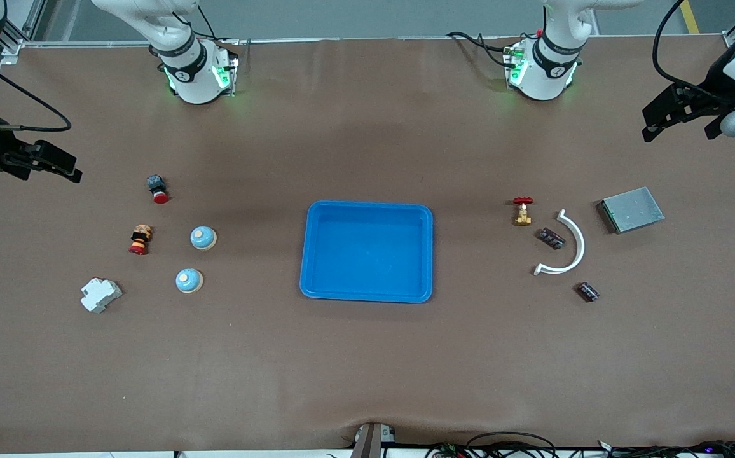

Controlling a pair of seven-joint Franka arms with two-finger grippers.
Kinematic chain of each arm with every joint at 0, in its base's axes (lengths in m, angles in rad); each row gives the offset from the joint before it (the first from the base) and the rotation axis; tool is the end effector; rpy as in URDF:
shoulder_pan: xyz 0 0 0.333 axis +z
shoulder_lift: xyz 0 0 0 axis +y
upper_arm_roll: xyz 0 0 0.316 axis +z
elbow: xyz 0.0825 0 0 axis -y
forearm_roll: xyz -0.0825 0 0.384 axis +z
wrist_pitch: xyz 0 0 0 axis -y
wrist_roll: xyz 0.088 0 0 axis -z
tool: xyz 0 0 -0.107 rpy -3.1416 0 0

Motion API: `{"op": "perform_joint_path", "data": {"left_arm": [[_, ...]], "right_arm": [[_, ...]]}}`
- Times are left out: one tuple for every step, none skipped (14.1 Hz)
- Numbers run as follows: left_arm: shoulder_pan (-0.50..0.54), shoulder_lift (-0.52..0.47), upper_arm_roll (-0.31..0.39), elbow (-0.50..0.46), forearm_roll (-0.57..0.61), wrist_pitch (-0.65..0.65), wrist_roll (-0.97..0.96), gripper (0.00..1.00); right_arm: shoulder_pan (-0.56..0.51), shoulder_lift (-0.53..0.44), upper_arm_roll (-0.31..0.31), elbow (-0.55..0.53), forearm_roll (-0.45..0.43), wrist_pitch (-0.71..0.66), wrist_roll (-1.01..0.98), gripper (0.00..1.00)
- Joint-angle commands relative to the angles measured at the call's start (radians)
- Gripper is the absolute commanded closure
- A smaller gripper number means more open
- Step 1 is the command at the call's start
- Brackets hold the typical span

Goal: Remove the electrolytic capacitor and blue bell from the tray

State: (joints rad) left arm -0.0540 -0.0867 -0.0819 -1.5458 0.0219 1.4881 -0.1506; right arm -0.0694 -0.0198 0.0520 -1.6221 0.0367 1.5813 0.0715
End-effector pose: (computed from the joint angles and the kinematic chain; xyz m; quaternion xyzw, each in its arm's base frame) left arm 0.5137 -0.0700 0.6752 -0.9998 -0.0085 -0.0163 0.0122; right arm 0.5484 -0.0054 0.6122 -0.9988 0.0448 0.0110 0.0175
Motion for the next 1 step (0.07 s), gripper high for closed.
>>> {"op": "perform_joint_path", "data": {"left_arm": [[-0.003,-0.012,-0.004,0.006,0.018,-0.008,0.003,0.0]], "right_arm": [[-0.009,-0.005,0.006,0.044,0.025,-0.05,0.002,0.0]]}}
